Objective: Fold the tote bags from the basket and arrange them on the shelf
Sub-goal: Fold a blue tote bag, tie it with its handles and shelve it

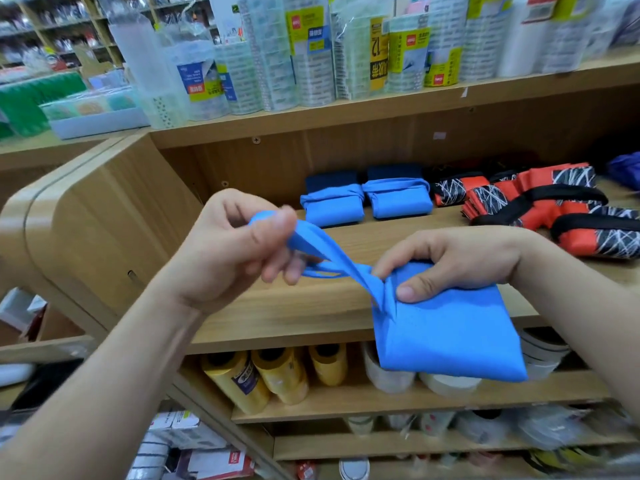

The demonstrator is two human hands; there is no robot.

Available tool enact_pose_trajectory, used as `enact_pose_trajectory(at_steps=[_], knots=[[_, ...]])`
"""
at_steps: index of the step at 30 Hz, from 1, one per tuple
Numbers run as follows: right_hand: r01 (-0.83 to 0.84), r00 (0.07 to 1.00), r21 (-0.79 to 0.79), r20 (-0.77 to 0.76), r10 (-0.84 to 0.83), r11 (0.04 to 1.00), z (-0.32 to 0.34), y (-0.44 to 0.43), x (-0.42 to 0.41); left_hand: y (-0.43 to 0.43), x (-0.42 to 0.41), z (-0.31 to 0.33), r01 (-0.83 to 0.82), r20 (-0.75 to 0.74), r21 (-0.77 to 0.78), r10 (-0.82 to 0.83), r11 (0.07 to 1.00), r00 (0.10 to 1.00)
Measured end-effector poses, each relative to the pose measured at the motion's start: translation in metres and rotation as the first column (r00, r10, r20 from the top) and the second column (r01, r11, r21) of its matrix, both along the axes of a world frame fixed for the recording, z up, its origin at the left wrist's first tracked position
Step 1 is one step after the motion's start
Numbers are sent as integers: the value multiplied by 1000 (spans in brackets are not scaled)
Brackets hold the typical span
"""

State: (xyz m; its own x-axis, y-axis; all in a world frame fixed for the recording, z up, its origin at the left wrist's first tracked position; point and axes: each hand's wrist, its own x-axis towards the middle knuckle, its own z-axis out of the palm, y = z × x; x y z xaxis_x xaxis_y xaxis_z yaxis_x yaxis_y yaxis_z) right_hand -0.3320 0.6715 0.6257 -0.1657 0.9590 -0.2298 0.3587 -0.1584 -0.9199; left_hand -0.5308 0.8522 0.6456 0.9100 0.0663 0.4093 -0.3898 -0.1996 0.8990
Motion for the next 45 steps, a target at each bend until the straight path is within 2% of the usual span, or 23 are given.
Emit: enact_pose_trajectory(at_steps=[2, 4, 6, 7, 9, 10, 12, 13, 15, 17, 19, 22, 24, 27, 29, 31, 33, 34, 35, 37, 39, 42, 45], knots=[[43, 992, 33, -119, -38, 999, -7, -1, 3, -3, 4, -3, 138, 13, -312, -141, 940, 990], [59, 975, 103, -220, -35, 993, -7, -3, 4, 0, 8, -3, 283, 32, -564, -322, 776, 946], [145, 967, 138, -231, -110, 980, 2, -9, 1, 3, 10, -3, 320, 29, -664, -404, 675, 914], [179, 976, 166, -154, -153, 970, 8, -12, -3, 4, 11, -6, 278, -10, -665, -381, 693, 925], [117, 955, 263, 236, -182, 958, 22, -17, -15, 3, 13, -7, 157, -106, -639, -289, 753, 952], [45, 847, 279, 499, -185, 959, 28, -16, -21, 1, 15, -7, 129, -126, -641, -269, 757, 955], [-61, 477, 227, 862, -172, 972, 34, -6, -33, -5, 21, -4, 146, -107, -670, -290, 728, 951], [-62, 357, 222, 916, -186, 973, 36, -1, -39, -8, 23, -2, 170, -88, -682, -311, 711, 946], [-83, 245, 277, 937, -249, 957, 34, 9, -43, -12, 26, 1, 202, -54, -697, -331, 688, 942], [-87, 287, 398, 888, -360, 913, 27, 11, -36, -14, 24, 0, 158, -32, -736, -266, 658, 963], [10, 473, 451, 784, -401, 893, 21, 8, -24, -15, 23, -6, -41, -111, -769, -71, 637, 991], [139, 747, 439, 542, -385, 888, 13, 3, -13, -15, 22, -25, -394, -355, -700, 188, 596, 916], [187, 863, 362, 383, -329, 913, 11, 2, -10, -10, 22, -35, -497, -430, -538, 286, 681, 857], [230, 962, 220, 98, -256, 948, 13, 1, -3, 0, 11, -35, -372, -277, -339, 286, 864, 917], [199, 980, 158, -2, -201, 967, 13, 1, 3, 5, 2, -23, -186, -150, -18, 181, 982, 972], [122, 992, 124, -49, -116, 985, 11, 2, 6, 4, 0, -13, -84, -107, 494, 156, 865, 982], [62, 994, 88, -98, -53, 994, 9, 4, 9, 0, 3, -8, -200, 98, 803, 206, 561, 974], [49, 991, 71, -131, -39, 996, 7, 5, 11, -3, 5, -6, -248, 166, 807, 198, 535, 966], [40, 986, 59, -163, -30, 997, 4, 5, 13, -6, 5, -5, -246, 158, 734, 194, 633, 968], [20, 977, 49, -213, -9, 999, -3, 5, 16, -11, 6, -3, -173, 30, 384, 175, 907, 984], [-8, 965, 72, -261, 27, 997, -10, 6, 19, -11, 7, -4, -144, -1, 45, 144, 989, 990], [38, 955, 134, -296, 4, 990, -16, 4, 21, -7, 9, -6, -23, -63, -388, -2, 921, 998], [184, 974, 241, -175, -144, 953, -12, -5, 21, -2, 10, -8, 79, -119, -534, -168, 841, 979]])
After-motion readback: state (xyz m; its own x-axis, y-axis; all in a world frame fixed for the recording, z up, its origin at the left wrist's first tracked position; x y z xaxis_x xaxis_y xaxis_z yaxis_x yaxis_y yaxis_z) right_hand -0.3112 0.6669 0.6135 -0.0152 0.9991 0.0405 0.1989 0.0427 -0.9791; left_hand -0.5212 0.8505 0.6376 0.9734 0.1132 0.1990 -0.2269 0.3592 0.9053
